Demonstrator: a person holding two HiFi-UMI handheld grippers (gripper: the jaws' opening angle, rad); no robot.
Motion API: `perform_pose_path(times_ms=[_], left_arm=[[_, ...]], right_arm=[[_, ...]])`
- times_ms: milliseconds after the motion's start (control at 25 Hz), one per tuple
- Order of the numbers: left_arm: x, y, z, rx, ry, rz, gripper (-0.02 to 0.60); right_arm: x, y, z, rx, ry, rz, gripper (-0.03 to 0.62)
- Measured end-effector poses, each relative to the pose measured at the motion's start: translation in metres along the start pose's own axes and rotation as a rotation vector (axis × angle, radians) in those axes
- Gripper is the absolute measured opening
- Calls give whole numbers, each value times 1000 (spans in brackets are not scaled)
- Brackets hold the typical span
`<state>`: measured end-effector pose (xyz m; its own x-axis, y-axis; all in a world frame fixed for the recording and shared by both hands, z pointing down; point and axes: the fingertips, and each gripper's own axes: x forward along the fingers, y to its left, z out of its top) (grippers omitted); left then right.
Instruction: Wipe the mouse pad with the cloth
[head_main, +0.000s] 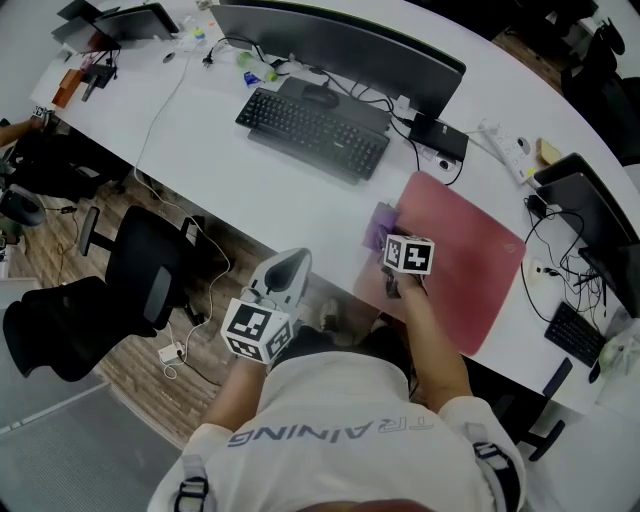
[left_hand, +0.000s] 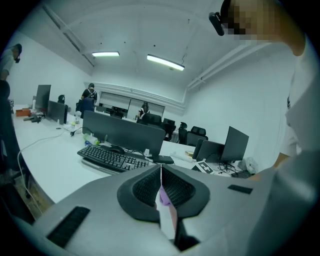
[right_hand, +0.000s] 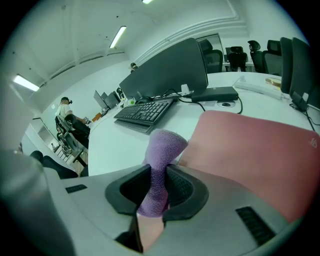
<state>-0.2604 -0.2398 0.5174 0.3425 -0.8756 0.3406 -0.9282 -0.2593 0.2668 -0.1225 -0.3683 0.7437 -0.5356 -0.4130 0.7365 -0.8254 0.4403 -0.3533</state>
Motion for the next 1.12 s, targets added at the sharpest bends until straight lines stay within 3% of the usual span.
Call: perform_pose_path(times_ms=[480,1120], left_arm=[[53,-46,22,63,8,-104,35],[142,-161,21,108,64,-330,35]], right_arm=[[-46,-77,-23,97,22,-79,97],[-144,-193,-78,196,33,-194,97]])
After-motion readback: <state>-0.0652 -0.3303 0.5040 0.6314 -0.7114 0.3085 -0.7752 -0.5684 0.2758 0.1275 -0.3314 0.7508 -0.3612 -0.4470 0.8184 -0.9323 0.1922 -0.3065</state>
